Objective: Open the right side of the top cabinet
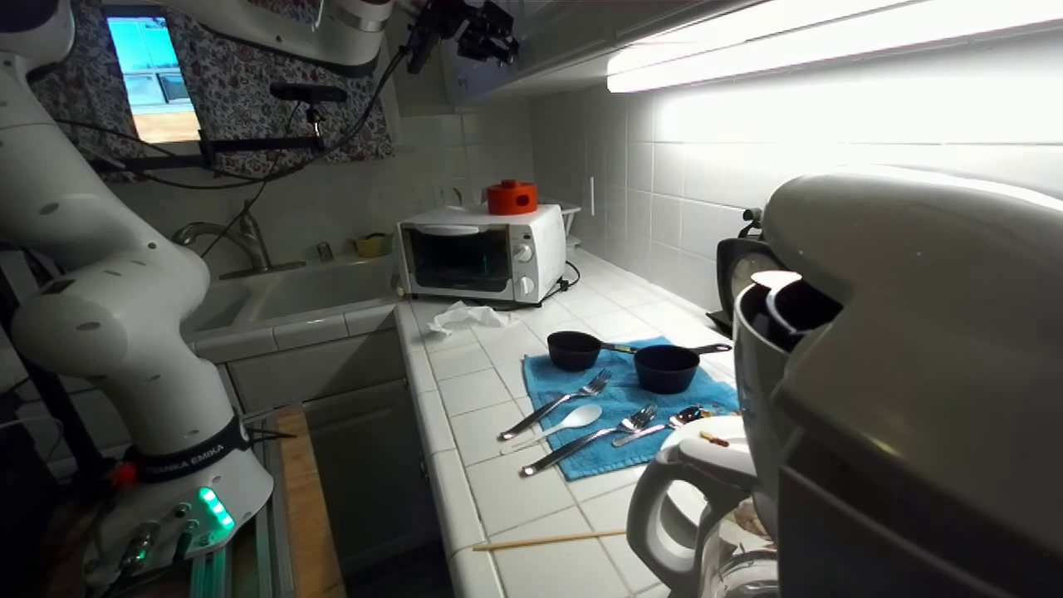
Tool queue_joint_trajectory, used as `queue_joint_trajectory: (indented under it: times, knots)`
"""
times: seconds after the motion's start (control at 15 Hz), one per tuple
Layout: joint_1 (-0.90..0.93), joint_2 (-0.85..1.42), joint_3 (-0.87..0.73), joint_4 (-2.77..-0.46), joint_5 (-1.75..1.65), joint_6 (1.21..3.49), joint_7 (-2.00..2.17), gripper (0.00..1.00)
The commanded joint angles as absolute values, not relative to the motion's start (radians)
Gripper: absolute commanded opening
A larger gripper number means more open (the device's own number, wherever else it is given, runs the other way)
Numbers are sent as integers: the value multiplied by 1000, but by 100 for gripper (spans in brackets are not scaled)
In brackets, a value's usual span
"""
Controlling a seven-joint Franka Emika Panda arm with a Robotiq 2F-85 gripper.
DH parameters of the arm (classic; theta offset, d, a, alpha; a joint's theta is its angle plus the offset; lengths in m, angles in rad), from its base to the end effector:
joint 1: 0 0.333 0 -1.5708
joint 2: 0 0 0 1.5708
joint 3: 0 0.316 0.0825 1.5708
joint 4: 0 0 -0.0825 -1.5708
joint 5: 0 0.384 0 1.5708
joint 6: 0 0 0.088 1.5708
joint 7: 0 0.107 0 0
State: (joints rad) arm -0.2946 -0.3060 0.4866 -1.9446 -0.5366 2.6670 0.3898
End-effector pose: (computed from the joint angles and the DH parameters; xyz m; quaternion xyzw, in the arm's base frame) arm 0.5026 0.1572 0.7082 0.8446 0.0905 0.5079 0.1429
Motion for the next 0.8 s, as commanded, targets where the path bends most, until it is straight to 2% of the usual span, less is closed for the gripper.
queue_joint_trajectory:
  times: [0.0, 0.73]
  knots:
    - [-172, -288, 399, -1944, -501, 2593, 360, 12]
    - [8, -306, 257, -1932, -370, 2462, 214, 12]
